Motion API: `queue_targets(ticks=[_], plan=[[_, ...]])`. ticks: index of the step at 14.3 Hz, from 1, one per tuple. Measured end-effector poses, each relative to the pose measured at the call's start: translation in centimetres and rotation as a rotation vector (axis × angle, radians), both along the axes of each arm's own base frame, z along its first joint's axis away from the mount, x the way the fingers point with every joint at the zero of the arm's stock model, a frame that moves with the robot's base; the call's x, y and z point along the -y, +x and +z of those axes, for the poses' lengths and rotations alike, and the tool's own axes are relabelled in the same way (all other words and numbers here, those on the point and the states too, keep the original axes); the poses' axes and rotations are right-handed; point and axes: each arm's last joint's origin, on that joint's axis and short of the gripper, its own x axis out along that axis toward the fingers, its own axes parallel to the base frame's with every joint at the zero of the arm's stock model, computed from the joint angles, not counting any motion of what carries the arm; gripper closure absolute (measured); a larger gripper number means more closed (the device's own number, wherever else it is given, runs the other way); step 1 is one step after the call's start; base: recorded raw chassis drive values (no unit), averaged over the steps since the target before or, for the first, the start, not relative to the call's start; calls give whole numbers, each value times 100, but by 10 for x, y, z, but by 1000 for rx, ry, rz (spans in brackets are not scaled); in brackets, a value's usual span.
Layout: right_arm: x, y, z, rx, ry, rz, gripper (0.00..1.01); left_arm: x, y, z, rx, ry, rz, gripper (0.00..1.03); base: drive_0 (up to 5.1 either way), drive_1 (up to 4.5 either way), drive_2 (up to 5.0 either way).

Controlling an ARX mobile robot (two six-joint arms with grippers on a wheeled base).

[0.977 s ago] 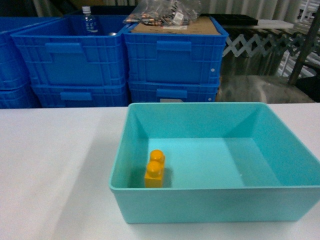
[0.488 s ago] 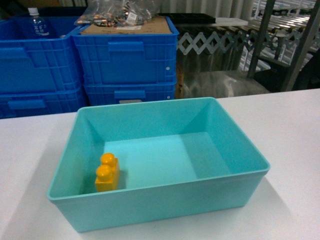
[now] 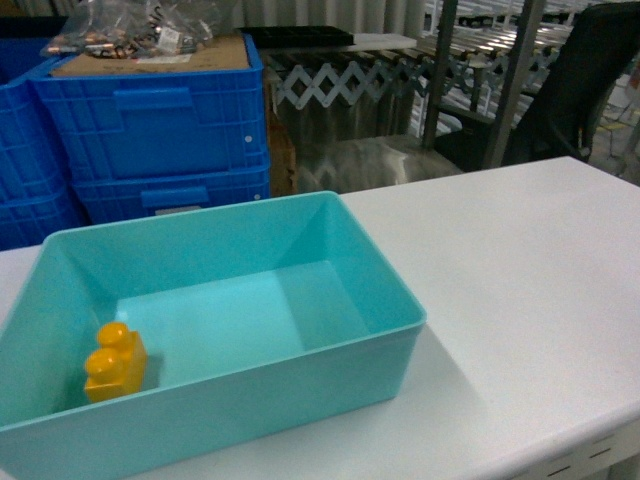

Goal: Pick red block from blue box to shelf

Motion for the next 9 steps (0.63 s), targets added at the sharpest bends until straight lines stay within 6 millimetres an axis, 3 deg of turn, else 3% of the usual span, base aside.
queue_targets(ticks=[9], plan=[[0, 0, 0, 0, 0, 0, 72, 0, 0, 0, 0, 0, 0, 5, -159, -159, -159]])
